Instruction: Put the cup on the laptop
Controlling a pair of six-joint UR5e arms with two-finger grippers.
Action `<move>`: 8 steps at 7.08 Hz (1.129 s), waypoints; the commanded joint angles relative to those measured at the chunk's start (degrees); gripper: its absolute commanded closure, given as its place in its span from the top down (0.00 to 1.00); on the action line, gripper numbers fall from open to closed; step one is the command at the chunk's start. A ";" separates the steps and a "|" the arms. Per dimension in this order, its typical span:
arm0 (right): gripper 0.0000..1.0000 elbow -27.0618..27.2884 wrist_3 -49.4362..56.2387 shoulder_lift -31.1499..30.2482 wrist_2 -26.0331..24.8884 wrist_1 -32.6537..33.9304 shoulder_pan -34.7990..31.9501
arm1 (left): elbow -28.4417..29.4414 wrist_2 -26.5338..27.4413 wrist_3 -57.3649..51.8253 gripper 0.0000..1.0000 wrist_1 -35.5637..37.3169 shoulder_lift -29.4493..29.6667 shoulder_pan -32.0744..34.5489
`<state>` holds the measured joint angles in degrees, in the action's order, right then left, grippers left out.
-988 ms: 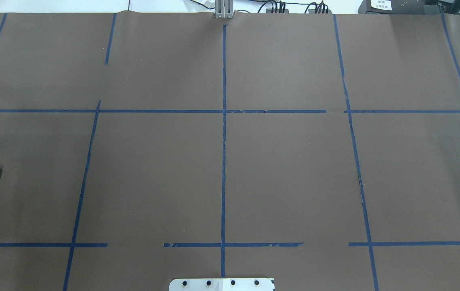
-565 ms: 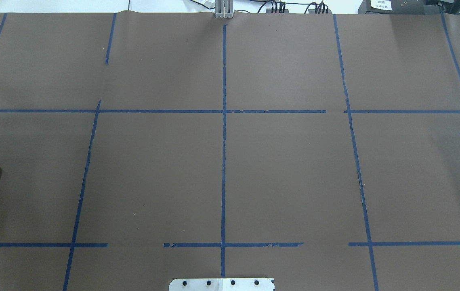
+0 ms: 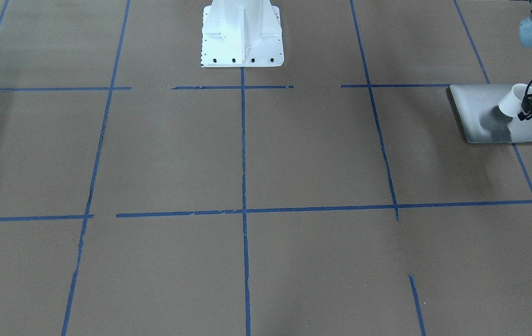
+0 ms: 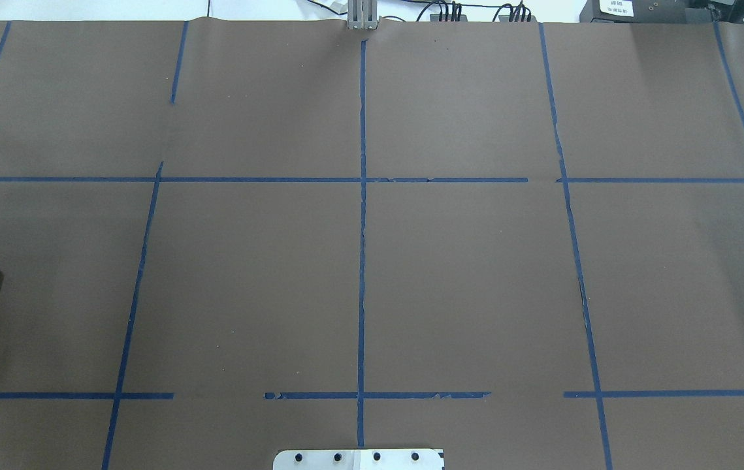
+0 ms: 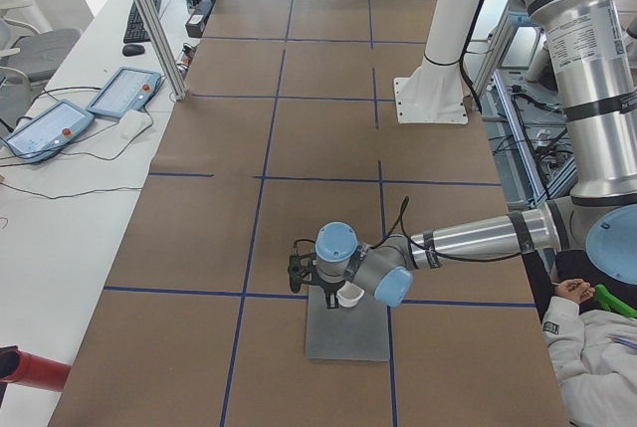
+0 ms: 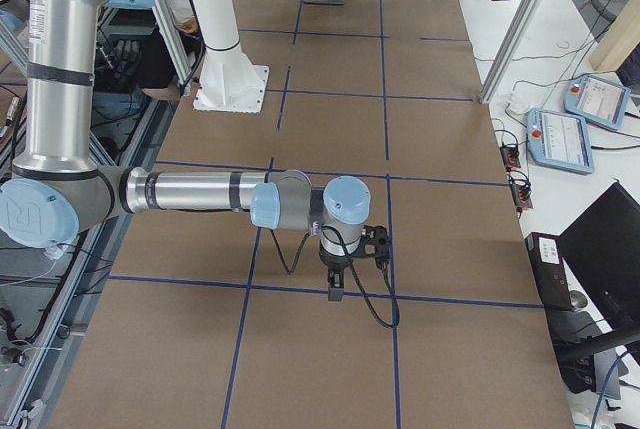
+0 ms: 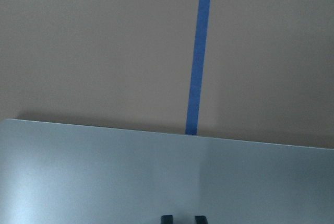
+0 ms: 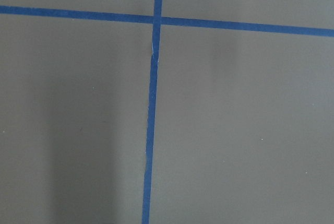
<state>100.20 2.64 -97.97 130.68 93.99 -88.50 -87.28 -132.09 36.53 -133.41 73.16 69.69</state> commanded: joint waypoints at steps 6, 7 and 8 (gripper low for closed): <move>1.00 0.00 0.00 -0.03 0.01 -0.03 0.00 | 2.03 -0.27 -0.67 0.99 -0.09 1.64 -0.78; 1.00 0.00 0.00 -0.03 0.01 0.06 0.00 | 1.85 -0.27 -0.76 1.00 0.08 1.72 -0.70; 1.00 0.00 0.00 -0.03 0.01 -0.03 0.00 | 0.81 -0.45 -2.67 1.00 0.69 1.55 -0.61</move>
<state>100.20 2.64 -98.00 130.69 94.00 -88.51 -85.60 -132.39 35.41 -133.24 74.79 69.01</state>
